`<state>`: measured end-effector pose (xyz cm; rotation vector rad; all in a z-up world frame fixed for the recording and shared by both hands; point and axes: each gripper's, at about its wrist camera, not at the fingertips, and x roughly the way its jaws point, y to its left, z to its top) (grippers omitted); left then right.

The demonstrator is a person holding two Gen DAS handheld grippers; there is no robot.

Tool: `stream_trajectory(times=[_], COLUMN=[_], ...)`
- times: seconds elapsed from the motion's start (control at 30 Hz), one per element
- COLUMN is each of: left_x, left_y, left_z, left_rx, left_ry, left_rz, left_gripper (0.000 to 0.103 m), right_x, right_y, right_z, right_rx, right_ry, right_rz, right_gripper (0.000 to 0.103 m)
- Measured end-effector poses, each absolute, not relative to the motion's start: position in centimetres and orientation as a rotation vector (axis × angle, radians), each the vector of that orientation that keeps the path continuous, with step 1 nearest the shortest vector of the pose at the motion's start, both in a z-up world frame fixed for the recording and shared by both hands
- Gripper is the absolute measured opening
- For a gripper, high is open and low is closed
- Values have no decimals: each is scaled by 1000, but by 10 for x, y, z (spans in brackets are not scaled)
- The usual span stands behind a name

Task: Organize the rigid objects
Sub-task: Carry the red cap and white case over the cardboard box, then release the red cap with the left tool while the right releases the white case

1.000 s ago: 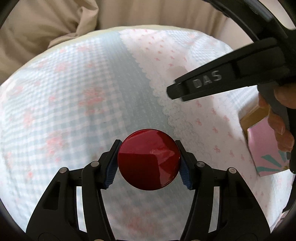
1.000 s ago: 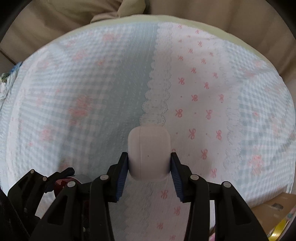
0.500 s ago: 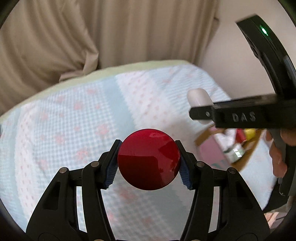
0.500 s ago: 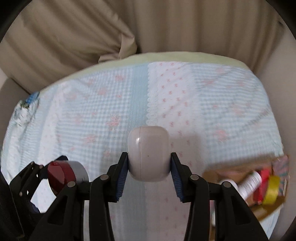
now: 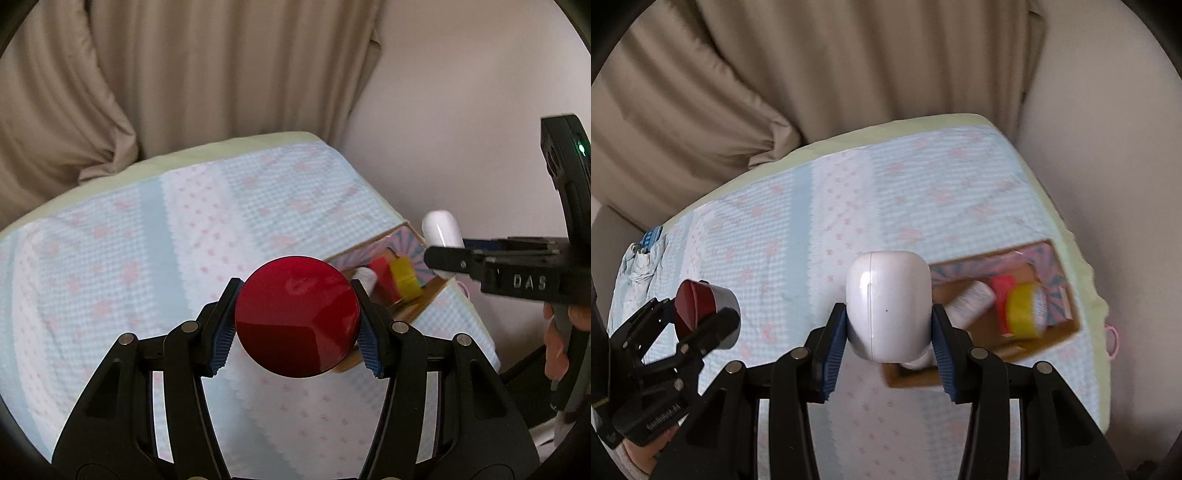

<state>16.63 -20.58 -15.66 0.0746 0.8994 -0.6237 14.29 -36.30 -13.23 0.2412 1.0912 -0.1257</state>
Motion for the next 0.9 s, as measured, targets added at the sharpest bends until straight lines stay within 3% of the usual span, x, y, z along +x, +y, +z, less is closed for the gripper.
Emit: stream_trajectory(times=[0.47, 0.9], left_x=[206, 253], left_y=[-356, -432], left_z=[-228, -327], left_rx=[97, 236], left_ry=[1095, 1249], left_rz=[-603, -625], left_gripper=[51, 51], right_x=[120, 142], right_y=[-475, -489], right_z=[-211, -305], right_rx=[260, 361], right_ry=[1254, 1371], right_rz=[-89, 7], right_gripper=[41, 41])
